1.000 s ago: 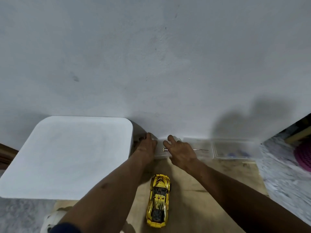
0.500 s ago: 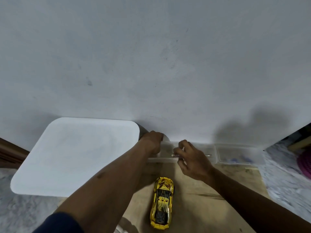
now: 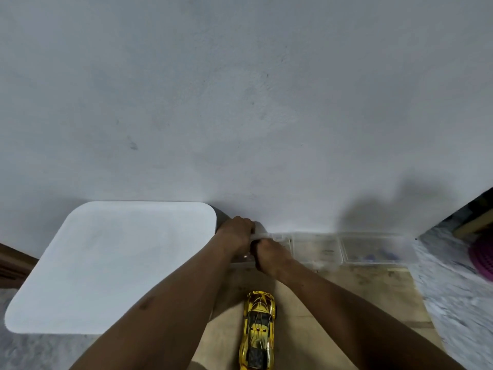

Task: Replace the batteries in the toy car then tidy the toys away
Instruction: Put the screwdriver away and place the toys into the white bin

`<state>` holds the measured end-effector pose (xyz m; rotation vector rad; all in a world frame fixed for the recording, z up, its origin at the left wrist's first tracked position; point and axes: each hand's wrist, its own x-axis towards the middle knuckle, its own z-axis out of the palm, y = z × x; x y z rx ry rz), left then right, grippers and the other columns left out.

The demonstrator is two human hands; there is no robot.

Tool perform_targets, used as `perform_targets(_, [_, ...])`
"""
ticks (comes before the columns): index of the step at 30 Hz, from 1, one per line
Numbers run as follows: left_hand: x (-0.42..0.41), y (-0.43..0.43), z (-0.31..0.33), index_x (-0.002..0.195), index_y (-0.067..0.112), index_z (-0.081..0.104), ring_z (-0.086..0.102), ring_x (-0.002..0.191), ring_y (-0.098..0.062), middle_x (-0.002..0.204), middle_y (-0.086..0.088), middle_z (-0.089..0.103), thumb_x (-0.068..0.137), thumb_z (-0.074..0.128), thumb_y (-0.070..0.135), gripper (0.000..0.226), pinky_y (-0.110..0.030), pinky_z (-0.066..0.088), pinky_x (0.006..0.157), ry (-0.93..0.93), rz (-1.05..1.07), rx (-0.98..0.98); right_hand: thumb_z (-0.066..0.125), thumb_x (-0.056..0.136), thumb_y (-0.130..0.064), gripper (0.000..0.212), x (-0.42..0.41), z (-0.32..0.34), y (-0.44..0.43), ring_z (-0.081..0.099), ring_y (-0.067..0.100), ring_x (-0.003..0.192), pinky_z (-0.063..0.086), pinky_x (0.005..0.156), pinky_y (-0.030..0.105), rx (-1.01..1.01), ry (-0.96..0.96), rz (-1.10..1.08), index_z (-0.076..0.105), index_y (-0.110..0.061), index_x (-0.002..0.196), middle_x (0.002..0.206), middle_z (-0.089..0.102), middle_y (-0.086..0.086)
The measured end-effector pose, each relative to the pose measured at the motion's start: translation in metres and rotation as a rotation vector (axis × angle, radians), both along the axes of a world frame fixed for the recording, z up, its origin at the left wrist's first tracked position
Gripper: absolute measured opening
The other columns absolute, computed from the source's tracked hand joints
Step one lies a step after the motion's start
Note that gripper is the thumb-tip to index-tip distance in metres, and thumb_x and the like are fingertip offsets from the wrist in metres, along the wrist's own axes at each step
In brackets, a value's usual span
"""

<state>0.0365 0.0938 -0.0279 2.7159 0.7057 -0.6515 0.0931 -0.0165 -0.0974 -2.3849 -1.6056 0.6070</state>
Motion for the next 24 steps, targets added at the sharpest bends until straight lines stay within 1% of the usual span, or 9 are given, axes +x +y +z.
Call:
perform_targets(3, [-0.003,-0.001,-0.002,0.132,0.016,0.054,0.060,0.114,-0.025,0.130,-0.007,0.060,0.083,0.076,0.015,0.054,-0.032,0.052,0.094,-0.017,0.018,-0.016,0.062,0.086,0.004,0.024,-0.002,0.004,-0.010,0.066,0.031,0.092,0.048,0.072,0.030,0.046,-0.011,0.072,0.068,-0.001,0.109,0.104,0.068,0.017])
perform_targets(5, [-0.006,-0.005,-0.003,0.134,0.017,0.053,0.060,0.114,-0.026,0.131,-0.008,0.059,0.086,0.074,0.016,0.053,-0.032,0.053,0.093,-0.010,0.022,-0.012,0.064,0.080,0.003,0.022,-0.001,0.003,-0.027,0.067,0.026,0.083,0.047,0.066,0.026,0.214,-0.021,0.118,0.072,-0.003,0.099,0.094,0.071,0.013])
perform_targets(7, [-0.010,-0.010,-0.007,0.135,0.018,0.052,0.061,0.112,-0.027,0.129,-0.009,0.060,0.089,0.069,0.013,0.049,-0.031,0.053,0.091,-0.017,0.029,0.007,0.063,0.079,-0.002,0.024,0.002,0.003,-0.044,0.063,0.016,0.084,0.050,0.067,0.023,0.433,-0.046,0.046,0.073,-0.009,0.100,0.096,0.070,0.005])
perform_targets(9, [-0.014,-0.017,-0.010,0.136,0.018,0.051,0.062,0.109,-0.027,0.127,-0.010,0.060,0.092,0.063,0.007,0.047,-0.030,0.054,0.089,-0.023,0.036,0.036,0.058,0.081,-0.008,0.030,0.012,0.004,-0.054,0.059,0.014,0.094,0.052,0.075,0.024,0.518,-0.091,-0.024,0.071,-0.012,0.108,0.103,0.068,0.002])
perform_targets(13, [-0.025,-0.028,-0.023,0.137,0.018,0.048,0.057,0.118,-0.030,0.134,-0.011,0.053,0.088,0.068,0.009,0.054,-0.036,0.052,0.097,-0.040,0.067,0.018,0.055,0.083,-0.017,0.048,0.027,0.008,-0.054,0.052,0.017,0.122,0.037,0.104,0.033,0.177,-0.172,-0.027,0.062,-0.018,0.130,0.131,0.061,-0.001])
perform_targets(15, [-0.030,-0.033,-0.029,0.143,0.017,0.042,0.048,0.127,-0.033,0.141,-0.012,0.045,0.087,0.068,0.010,0.062,-0.039,0.046,0.103,-0.033,0.057,0.035,0.057,0.084,-0.022,0.052,0.028,0.004,-0.053,0.048,0.016,0.129,0.029,0.109,0.032,0.042,-0.203,0.030,0.058,-0.019,0.135,0.140,0.056,-0.002])
perform_targets(18, [-0.032,-0.038,-0.036,0.148,0.017,0.035,0.042,0.132,-0.035,0.144,-0.014,0.041,0.088,0.065,0.004,0.067,-0.040,0.042,0.106,-0.014,0.034,0.109,0.061,0.082,-0.032,0.055,0.029,-0.004,-0.055,0.047,0.018,0.130,0.027,0.111,0.033,0.003,-0.282,0.084,0.059,-0.019,0.135,0.141,0.055,0.000])
perform_targets(21, [-0.031,-0.039,-0.039,0.148,0.016,0.032,0.043,0.131,-0.034,0.144,-0.014,0.041,0.088,0.064,0.002,0.070,-0.038,0.040,0.106,0.009,-0.004,0.172,0.070,0.079,-0.035,0.051,0.030,-0.015,-0.061,0.056,0.022,0.123,0.035,0.108,0.039,0.001,-0.336,0.122,0.066,-0.017,0.128,0.132,0.063,0.002])
perform_targets(24, [-0.031,-0.040,-0.044,0.150,0.017,0.029,0.042,0.131,-0.034,0.145,-0.014,0.039,0.088,0.064,0.004,0.073,-0.037,0.038,0.107,0.025,-0.017,0.204,0.081,0.068,-0.032,0.040,0.033,-0.022,-0.063,0.067,0.020,0.094,0.050,0.090,0.036,0.034,-0.402,0.176,0.075,-0.020,0.106,0.105,0.073,-0.001])
